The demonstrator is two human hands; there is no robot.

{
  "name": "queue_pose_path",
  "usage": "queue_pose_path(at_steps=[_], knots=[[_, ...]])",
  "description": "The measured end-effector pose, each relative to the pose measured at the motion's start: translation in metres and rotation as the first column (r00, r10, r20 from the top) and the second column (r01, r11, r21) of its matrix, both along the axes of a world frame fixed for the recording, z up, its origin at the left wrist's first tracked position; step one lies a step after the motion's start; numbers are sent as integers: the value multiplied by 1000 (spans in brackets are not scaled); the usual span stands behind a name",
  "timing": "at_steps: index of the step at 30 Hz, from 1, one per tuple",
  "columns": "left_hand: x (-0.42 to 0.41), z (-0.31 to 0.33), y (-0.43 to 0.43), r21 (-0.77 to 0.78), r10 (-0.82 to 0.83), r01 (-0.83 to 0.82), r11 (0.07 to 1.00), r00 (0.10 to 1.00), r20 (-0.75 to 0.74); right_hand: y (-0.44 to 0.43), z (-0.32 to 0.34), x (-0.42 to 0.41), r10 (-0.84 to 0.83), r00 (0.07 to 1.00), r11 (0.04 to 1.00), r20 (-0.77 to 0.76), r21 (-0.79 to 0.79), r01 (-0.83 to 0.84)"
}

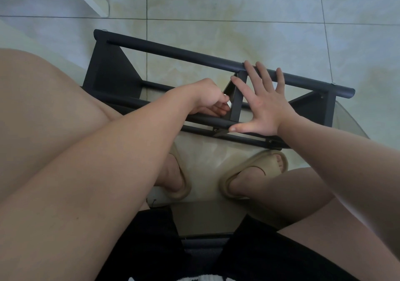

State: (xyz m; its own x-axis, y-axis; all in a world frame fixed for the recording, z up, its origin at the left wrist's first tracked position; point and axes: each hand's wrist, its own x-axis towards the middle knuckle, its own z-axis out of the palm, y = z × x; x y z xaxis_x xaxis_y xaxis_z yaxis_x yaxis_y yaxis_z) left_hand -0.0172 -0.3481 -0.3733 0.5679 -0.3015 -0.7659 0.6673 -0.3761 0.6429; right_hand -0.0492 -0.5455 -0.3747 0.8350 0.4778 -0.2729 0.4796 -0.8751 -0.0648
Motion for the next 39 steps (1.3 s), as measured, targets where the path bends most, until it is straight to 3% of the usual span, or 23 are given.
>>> queue_pose_path(at_steps=[39], knots=[[0,-3,9,151,-322,301,942,935,148,1,-1,0,2,1000,1000,-1,-1,-2]])
